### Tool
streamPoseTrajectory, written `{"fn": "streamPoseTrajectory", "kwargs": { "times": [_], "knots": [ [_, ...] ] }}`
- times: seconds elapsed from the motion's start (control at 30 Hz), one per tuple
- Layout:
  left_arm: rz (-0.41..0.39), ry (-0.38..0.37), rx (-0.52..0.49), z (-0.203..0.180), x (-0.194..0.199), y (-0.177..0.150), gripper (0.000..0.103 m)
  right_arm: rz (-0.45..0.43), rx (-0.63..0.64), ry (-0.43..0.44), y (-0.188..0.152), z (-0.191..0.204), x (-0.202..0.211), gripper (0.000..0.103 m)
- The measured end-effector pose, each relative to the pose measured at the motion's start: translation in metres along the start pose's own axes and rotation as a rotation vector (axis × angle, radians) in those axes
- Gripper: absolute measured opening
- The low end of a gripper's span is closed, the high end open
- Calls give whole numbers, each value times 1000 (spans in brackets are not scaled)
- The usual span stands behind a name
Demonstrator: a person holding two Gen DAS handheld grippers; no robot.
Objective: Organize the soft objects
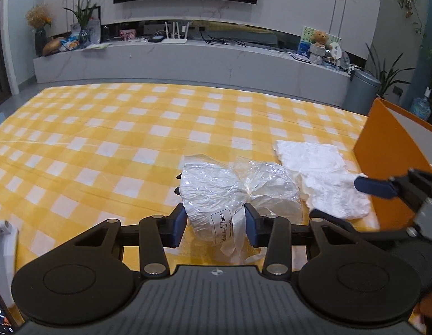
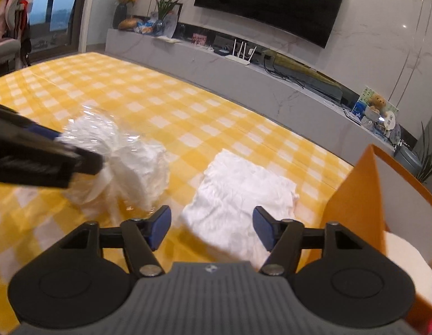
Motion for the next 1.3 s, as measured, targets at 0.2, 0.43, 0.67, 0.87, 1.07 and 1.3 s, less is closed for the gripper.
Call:
{"fn": "streamPoseTrajectory", "kwargs": {
  "times": [0.2,0.43,0.67,0.87,1.07,1.3],
  "knots": [
    [6,24,4,-1,-10,2,48,24,-31,-46,5,-13,-32,65],
    [-24,-9,18,-12,-10,19,48,25,30,-66,15,-14,-42,72],
    [-15,-1,20,-13,-18,18,48,65,-7,-46,24,-37,-62,74],
    [0,-13,24,-14,-21,16,48,87,-107,23,19,-42,-71,56],
    [-5,-28,26,-14,-18,17,48,94,-175,60,19,-43,-69,40],
    [-19,-50,10,-18,-14,18,47,88,-249,73,21,-48,-54,16]
  ]
}}
Point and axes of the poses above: each gripper's, at about its wrist camera, not at the fingertips, and x roughly against the way its jaws point, z to its left, y to its top, the point moved 5 cm from there along -x, roughly the way its jaws point, and after that the axes turned 12 degrees about y, right-handed, at the moved point
